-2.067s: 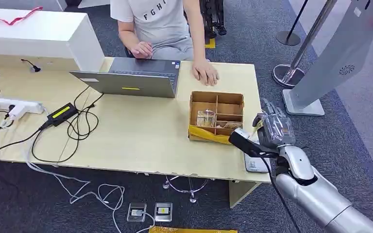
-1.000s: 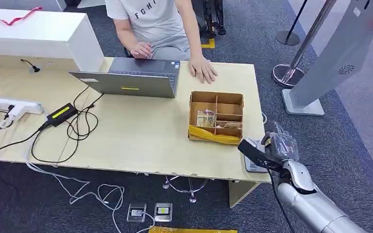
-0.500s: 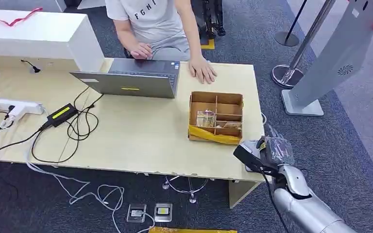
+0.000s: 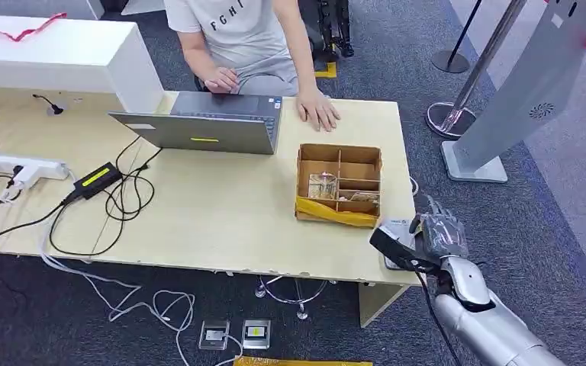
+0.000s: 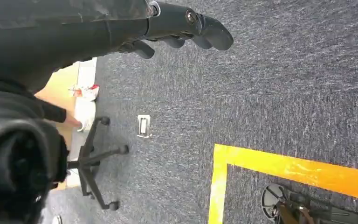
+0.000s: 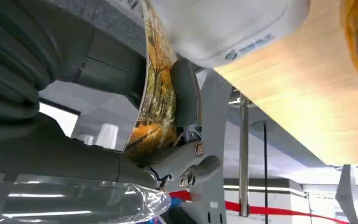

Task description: Pass the card to the sensor for recognition and then transmit it.

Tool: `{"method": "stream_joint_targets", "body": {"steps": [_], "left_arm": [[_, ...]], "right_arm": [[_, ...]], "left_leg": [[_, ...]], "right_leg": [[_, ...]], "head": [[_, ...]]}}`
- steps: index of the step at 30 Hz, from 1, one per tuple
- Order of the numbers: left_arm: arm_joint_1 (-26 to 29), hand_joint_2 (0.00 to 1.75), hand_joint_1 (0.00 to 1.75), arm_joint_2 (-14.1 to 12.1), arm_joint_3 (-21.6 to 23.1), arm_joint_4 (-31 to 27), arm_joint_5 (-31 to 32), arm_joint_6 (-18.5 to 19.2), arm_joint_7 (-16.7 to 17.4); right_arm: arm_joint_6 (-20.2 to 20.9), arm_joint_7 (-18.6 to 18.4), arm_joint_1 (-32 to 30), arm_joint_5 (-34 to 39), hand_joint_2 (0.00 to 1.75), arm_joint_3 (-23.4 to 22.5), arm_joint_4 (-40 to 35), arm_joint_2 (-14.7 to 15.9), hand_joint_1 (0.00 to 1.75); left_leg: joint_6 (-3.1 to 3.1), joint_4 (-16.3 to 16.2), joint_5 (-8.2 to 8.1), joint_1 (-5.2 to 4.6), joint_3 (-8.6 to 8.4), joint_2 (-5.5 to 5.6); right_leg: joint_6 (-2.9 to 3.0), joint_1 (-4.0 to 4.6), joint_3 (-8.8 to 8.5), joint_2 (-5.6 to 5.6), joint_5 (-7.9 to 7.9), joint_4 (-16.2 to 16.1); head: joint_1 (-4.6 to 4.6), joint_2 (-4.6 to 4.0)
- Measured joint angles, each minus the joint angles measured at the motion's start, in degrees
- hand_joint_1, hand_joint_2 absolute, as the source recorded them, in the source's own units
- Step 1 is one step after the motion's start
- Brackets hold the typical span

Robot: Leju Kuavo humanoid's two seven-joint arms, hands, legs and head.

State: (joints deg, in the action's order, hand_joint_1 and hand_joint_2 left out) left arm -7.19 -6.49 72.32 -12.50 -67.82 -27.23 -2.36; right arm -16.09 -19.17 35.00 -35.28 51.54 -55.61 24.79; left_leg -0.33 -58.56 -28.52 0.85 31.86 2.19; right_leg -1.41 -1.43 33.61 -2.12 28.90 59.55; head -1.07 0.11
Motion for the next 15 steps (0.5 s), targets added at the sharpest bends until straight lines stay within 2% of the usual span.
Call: {"method": "stream_joint_targets", "body": {"steps": [9, 15], "left_arm": [[0.00, 0.00, 0.00, 0.00, 0.11, 0.00, 0.68, 0.37, -0.74], [0.00, 0.00, 0.00, 0.00, 0.20, 0.00, 1.16, 0.65, -0.74]], "right_arm": [[3.84, -3.91, 4.69, -2.60, 1.75, -2.21, -6.18, 3.32, 1.75], [5.86, -4.87, 8.65, -3.61, 1.75, -3.41, -10.64, 4.76, 1.75]], "left_leg": [[0.00, 0.00, 0.00, 0.00, 0.05, 0.00], [0.00, 0.00, 0.00, 0.00, 0.07, 0.00]], "right_leg": [[0.00, 0.00, 0.06, 0.00, 0.00, 0.01], [0.00, 0.00, 0.06, 0.00, 0.00, 0.01]], "head": [[-0.04, 0.00], [-0.02, 0.00]]}}
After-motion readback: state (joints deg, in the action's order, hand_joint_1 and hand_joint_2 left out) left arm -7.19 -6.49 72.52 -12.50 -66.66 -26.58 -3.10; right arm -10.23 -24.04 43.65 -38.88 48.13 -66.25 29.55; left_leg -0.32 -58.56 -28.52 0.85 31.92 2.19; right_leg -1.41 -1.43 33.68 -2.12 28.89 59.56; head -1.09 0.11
